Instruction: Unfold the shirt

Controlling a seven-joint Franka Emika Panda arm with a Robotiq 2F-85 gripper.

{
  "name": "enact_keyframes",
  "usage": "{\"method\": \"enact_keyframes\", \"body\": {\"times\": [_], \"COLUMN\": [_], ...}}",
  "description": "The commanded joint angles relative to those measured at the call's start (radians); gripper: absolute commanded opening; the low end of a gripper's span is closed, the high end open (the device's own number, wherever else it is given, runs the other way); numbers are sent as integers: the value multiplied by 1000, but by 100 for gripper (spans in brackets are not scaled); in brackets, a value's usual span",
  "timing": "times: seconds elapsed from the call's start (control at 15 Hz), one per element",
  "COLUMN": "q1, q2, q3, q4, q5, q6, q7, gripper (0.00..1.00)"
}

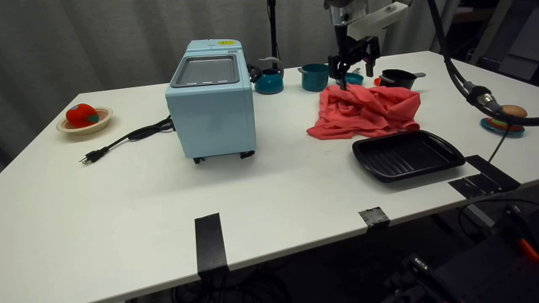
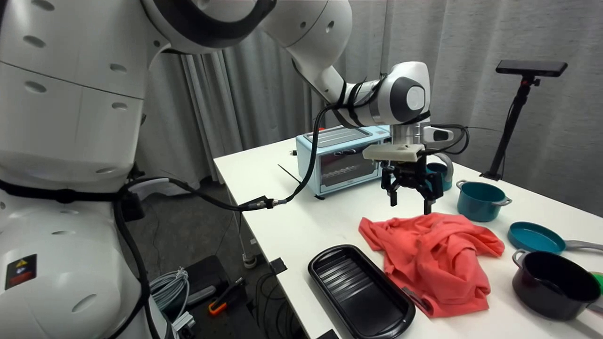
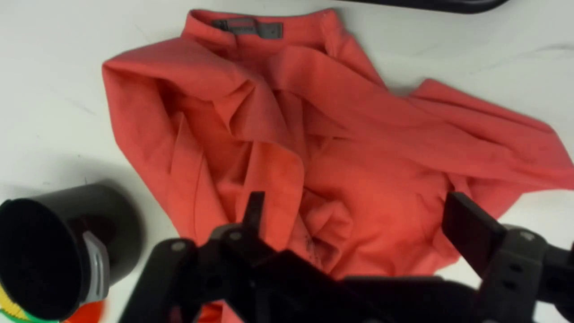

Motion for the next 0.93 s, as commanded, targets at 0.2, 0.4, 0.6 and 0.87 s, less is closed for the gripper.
{"method": "enact_keyframes", "body": {"times": [0.2,0.4,0.6,0.87], "q1": [-74,-108,-136,-172], "q2": [-103,-80,-58,-4], "q3": [-10,-38,-58,-43], "q4": [-186,-178,-155,-102], "q5": [-9,-30,-47,-6], "q6": [25,57,89,113], "q7": [-51,-52,-66,-144], "gripper": [100,100,100,100]}}
